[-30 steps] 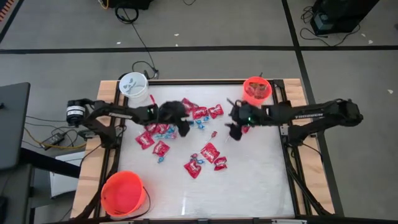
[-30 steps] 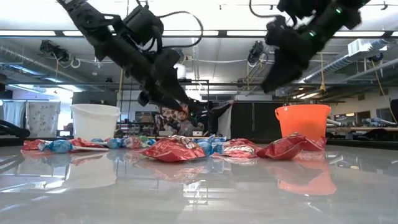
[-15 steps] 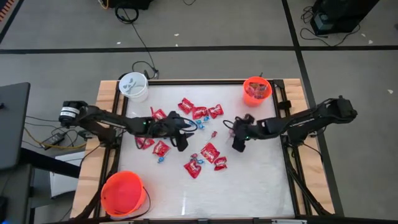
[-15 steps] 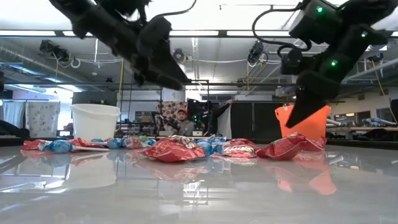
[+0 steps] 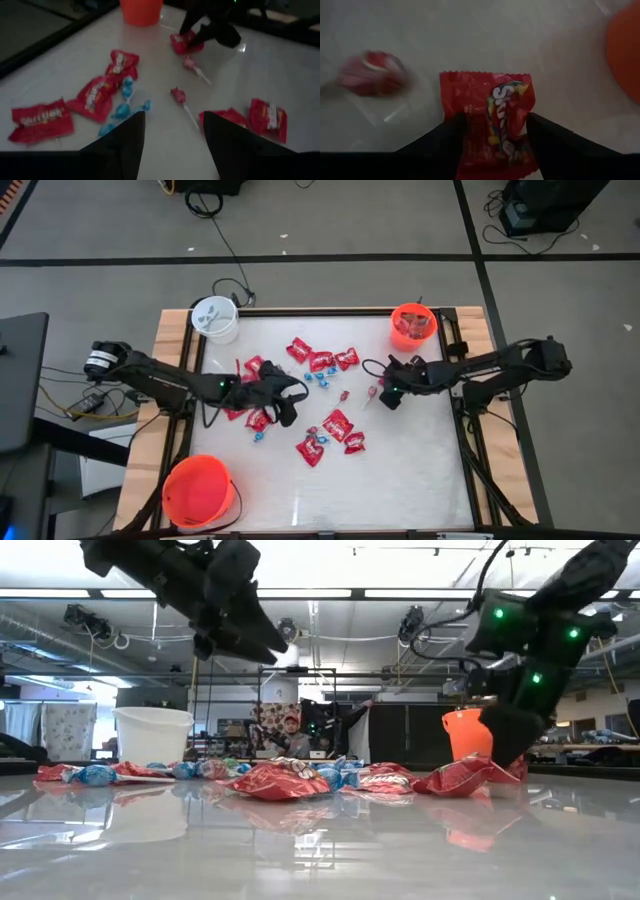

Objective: Sort candy by brand, put in halloween buckets
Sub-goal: Put the red candy pack into the white bucket

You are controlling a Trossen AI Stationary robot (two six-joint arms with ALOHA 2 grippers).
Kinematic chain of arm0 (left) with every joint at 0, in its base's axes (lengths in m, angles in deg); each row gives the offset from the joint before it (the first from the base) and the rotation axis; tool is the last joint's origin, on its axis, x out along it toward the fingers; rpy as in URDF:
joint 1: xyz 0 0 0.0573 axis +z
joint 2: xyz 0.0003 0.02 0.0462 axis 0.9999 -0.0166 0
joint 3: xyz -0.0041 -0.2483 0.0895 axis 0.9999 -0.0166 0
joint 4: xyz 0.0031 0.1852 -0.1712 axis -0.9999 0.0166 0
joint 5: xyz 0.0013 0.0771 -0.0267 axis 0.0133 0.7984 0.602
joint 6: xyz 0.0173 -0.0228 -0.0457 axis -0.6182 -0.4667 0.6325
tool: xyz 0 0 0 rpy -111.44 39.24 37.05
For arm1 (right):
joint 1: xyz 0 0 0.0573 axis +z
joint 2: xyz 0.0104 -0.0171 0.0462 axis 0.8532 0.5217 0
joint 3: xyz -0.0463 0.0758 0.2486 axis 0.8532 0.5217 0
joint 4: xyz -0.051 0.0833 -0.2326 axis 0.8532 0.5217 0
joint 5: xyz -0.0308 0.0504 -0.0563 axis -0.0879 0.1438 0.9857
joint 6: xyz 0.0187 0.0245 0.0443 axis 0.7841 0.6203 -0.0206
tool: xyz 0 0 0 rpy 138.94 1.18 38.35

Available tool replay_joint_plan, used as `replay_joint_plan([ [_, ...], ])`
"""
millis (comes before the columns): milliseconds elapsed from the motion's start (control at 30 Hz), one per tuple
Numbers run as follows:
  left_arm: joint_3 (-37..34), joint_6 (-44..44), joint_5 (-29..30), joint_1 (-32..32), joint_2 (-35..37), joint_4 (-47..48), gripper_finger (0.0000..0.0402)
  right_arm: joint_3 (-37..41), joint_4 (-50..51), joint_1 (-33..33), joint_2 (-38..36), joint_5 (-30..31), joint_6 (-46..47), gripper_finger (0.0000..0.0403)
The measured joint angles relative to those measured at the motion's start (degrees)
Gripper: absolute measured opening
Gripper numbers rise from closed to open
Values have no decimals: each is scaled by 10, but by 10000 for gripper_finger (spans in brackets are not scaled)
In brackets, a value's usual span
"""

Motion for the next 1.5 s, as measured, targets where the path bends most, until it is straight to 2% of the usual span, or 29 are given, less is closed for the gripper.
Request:
replay_joint_plan([
  [100, 0, 10, 1, -10, 1, 0, 206, 3, -7, -6, 16, 2, 3, 192],
  [233, 0, 11, 4, -18, -3, -30, 206, 3, -22, -5, 28, -1, -11, 115],
  [367, 1, -12, 5, -18, -37, -100, 205, -11, -104, 21, 6, -55, -56, 31],
  [533, 1, -65, -4, -12, -95, -249, 198, -40, -306, 59, -21, -112, -122, 36],
  [667, 1, -85, -29, -12, -119, -339, 196, -53, -367, 82, -12, -101, -175, 34],
  [867, 1, -72, -3, -12, -131, -371, 195, -54, -422, 110, 2, -38, -251, 40],
  [1000, 2, -70, 0, -8, -145, -393, 195, -54, -465, 131, 2, -23, -305, 46],
  [1200, 3, -67, -47, 4, -184, -458, 195, -54, -509, 151, 5, -18, -375, 43],
  [1500, 59, -82, -100, 18, -233, -464, 194, -54, -517, 161, 5, -12, -442, 46],
])
